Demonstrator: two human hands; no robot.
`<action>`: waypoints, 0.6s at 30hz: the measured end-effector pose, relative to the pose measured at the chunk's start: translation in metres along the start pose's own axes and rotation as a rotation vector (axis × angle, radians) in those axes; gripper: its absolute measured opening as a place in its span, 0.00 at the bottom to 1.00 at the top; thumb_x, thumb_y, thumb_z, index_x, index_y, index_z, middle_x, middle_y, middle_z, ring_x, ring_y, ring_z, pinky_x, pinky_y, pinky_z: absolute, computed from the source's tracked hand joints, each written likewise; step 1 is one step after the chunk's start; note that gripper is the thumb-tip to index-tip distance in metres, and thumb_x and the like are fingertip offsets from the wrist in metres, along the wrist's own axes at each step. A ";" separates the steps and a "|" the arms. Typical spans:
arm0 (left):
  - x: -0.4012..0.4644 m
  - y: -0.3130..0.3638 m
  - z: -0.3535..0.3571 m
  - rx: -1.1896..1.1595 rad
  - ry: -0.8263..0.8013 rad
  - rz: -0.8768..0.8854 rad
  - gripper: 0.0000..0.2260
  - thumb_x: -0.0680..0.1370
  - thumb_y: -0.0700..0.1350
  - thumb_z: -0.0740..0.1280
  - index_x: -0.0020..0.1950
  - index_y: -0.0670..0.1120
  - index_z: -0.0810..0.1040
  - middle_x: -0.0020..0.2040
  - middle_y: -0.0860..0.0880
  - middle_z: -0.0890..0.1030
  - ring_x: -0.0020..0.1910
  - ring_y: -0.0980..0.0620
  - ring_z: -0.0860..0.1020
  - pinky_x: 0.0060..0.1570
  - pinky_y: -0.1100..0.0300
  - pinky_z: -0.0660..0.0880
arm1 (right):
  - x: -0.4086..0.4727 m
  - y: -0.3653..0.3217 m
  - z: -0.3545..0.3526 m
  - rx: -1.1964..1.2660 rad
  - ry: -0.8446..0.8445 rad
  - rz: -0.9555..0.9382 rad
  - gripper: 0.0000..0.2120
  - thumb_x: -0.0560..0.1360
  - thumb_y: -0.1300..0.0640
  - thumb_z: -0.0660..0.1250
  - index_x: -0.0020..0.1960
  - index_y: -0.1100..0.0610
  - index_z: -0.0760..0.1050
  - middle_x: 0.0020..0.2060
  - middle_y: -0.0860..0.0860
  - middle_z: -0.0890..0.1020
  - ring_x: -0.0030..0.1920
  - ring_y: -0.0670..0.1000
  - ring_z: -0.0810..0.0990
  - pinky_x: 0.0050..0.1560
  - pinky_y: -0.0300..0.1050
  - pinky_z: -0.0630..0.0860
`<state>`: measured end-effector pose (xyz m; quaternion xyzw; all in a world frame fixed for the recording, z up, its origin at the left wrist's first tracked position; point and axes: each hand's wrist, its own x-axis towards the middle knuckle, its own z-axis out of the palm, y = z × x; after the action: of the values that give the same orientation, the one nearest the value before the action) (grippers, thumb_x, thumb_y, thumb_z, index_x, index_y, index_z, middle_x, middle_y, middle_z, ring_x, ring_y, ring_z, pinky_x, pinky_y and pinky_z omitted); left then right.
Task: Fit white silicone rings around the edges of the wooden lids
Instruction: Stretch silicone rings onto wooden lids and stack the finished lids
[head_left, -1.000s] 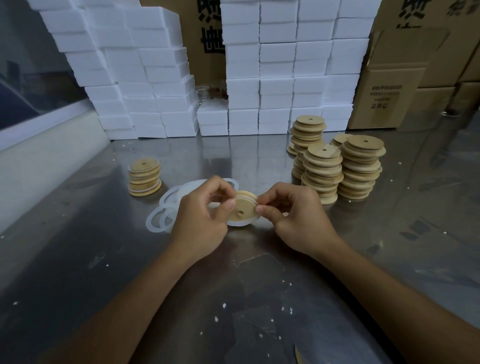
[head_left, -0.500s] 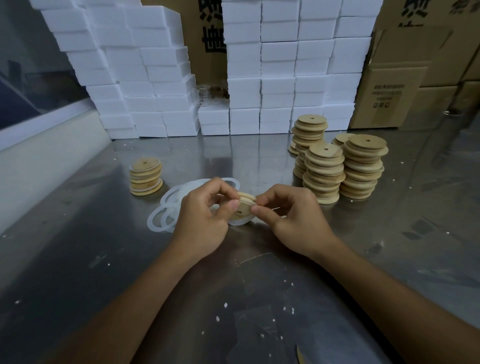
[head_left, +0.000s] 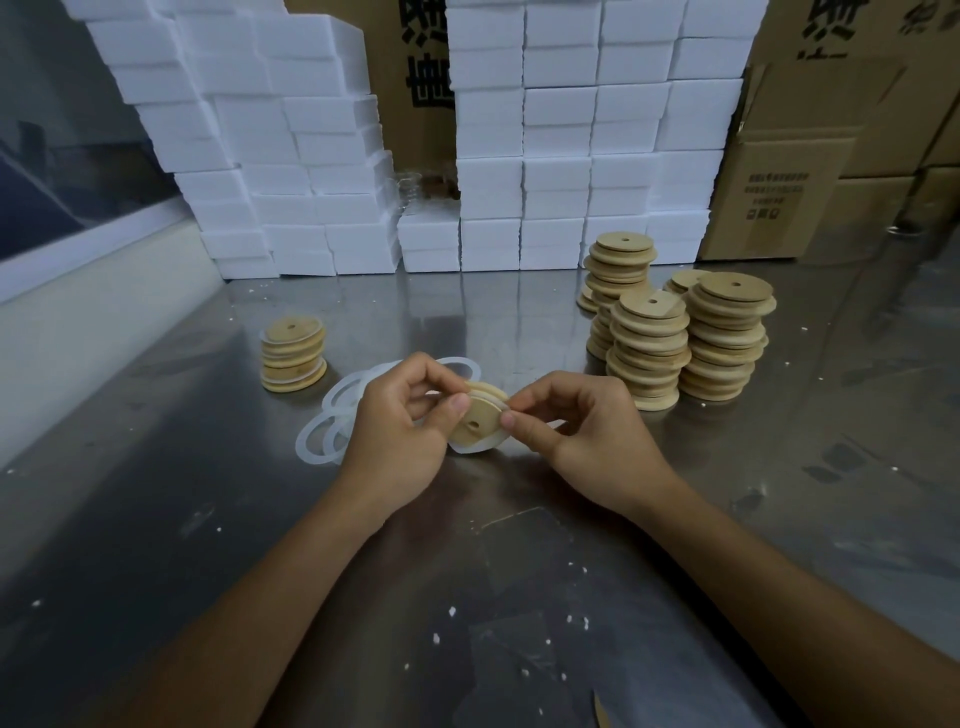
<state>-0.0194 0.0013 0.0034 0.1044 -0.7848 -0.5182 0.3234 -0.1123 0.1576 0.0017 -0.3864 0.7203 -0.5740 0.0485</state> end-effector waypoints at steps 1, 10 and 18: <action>0.000 0.000 0.000 -0.018 0.000 -0.015 0.10 0.76 0.33 0.69 0.41 0.48 0.77 0.45 0.52 0.85 0.46 0.54 0.84 0.43 0.64 0.79 | 0.000 0.000 0.000 -0.006 0.004 0.001 0.04 0.73 0.62 0.75 0.47 0.62 0.83 0.42 0.52 0.87 0.45 0.50 0.86 0.49 0.51 0.82; 0.000 -0.004 0.001 -0.079 -0.025 -0.080 0.12 0.77 0.34 0.68 0.40 0.52 0.77 0.43 0.52 0.85 0.45 0.54 0.84 0.43 0.56 0.81 | 0.001 0.003 0.001 -0.099 0.050 -0.027 0.03 0.73 0.62 0.75 0.42 0.60 0.82 0.34 0.50 0.84 0.35 0.50 0.82 0.37 0.44 0.80; -0.001 -0.005 0.002 -0.122 -0.024 -0.121 0.14 0.78 0.35 0.68 0.39 0.54 0.77 0.45 0.48 0.85 0.46 0.49 0.84 0.51 0.42 0.81 | 0.001 0.002 -0.001 -0.173 0.026 -0.086 0.04 0.73 0.64 0.73 0.42 0.58 0.80 0.35 0.51 0.84 0.36 0.51 0.82 0.40 0.53 0.81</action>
<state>-0.0209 0.0007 -0.0017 0.1258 -0.7479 -0.5848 0.2878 -0.1144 0.1576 0.0010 -0.4123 0.7504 -0.5163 -0.0191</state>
